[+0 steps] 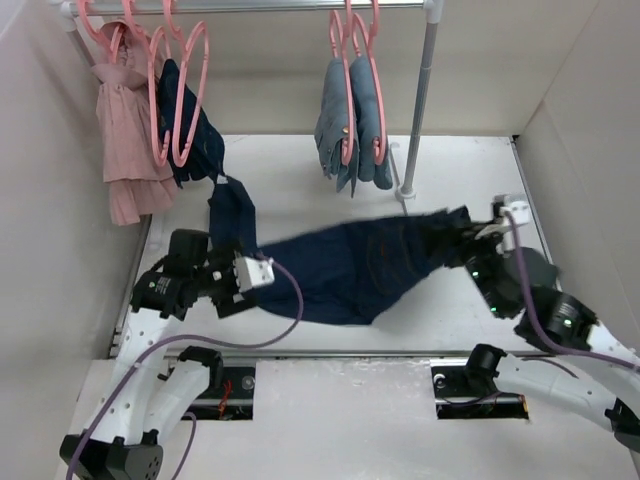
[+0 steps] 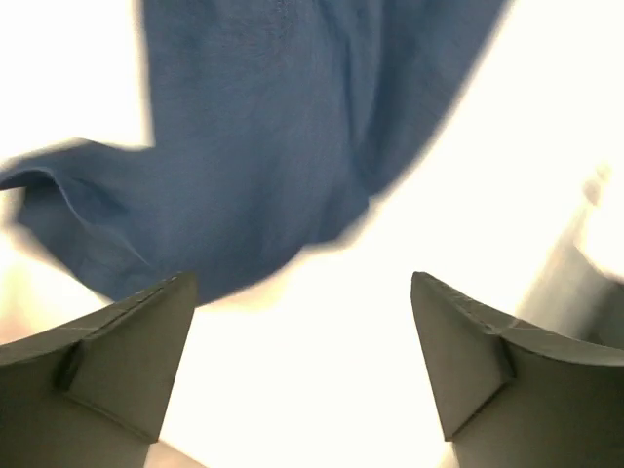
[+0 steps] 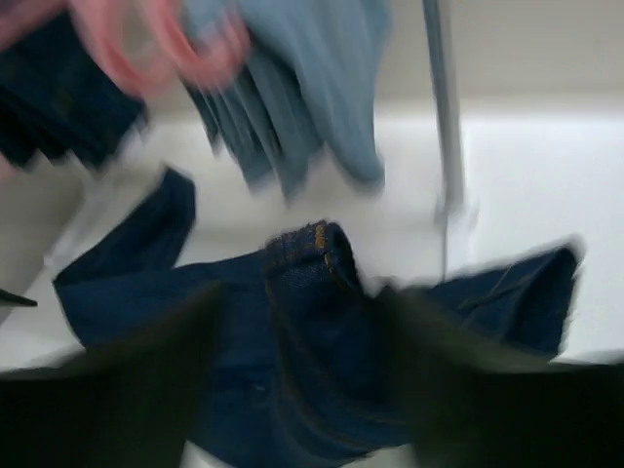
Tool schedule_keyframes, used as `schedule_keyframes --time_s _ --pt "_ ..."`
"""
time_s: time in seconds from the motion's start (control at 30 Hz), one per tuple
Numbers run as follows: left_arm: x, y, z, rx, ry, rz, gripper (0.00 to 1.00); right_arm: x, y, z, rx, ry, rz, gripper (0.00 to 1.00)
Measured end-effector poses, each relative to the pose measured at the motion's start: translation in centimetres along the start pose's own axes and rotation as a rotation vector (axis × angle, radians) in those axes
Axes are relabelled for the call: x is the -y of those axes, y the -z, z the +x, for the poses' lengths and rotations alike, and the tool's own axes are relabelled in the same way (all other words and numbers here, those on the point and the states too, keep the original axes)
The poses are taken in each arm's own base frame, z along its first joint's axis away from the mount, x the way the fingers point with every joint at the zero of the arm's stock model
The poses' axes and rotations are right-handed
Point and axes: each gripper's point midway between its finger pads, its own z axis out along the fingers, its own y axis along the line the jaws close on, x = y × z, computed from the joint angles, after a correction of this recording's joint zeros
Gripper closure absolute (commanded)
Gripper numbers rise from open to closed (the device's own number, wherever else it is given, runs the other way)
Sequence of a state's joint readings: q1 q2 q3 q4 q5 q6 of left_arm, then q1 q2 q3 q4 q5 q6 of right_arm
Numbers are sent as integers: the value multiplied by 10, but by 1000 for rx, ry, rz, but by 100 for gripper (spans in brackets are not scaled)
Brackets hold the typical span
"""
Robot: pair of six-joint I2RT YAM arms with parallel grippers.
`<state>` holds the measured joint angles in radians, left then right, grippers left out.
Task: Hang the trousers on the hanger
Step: Flatten out the trousers at the center of the board.
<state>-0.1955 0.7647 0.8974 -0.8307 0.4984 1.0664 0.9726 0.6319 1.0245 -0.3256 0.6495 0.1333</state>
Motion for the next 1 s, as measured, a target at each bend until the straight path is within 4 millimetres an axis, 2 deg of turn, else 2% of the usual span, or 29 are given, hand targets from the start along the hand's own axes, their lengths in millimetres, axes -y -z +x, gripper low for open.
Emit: schedule_keyframes --time_s 0.07,0.1,0.17,0.2,0.23,0.27,0.33,0.4,0.47,0.6,0.7,0.8,0.87,1.0 --pt "38 -5 31 -88 -30 137 6 8 1 69 -161 -127 84 0" --pt "49 -3 40 -118 -39 179 6 16 9 105 -248 -211 153 0" --pt "53 0 45 -137 -57 188 6 41 34 173 -408 -337 334 0" --pt "50 0 44 -140 -53 171 8 55 49 195 -447 -389 422 0" --pt "45 -1 44 -145 -26 147 10 68 62 206 -453 -439 487 0" --pt "38 -4 43 -147 11 114 16 81 72 205 -415 -515 540 0" --pt "20 -14 43 -162 99 54 18 91 77 192 -340 -602 574 0" --pt "2 -29 45 -186 204 12 18 96 74 177 -282 -639 614 0" --pt "-17 -47 46 -210 310 -18 18 94 64 174 -290 -580 679 0" --pt "-50 -75 51 -262 453 -89 20 78 30 194 -359 -425 810 0" --pt "-64 -90 63 -312 493 -141 20 86 18 211 -375 -382 903 0" --pt "-69 -96 74 -350 512 -184 20 113 7 205 -375 -388 964 0" --pt "-70 -97 81 -371 525 -213 20 139 -10 201 -400 -447 995 0" --pt "-75 -100 91 -407 562 -268 20 226 -25 204 -474 -499 1153 0"
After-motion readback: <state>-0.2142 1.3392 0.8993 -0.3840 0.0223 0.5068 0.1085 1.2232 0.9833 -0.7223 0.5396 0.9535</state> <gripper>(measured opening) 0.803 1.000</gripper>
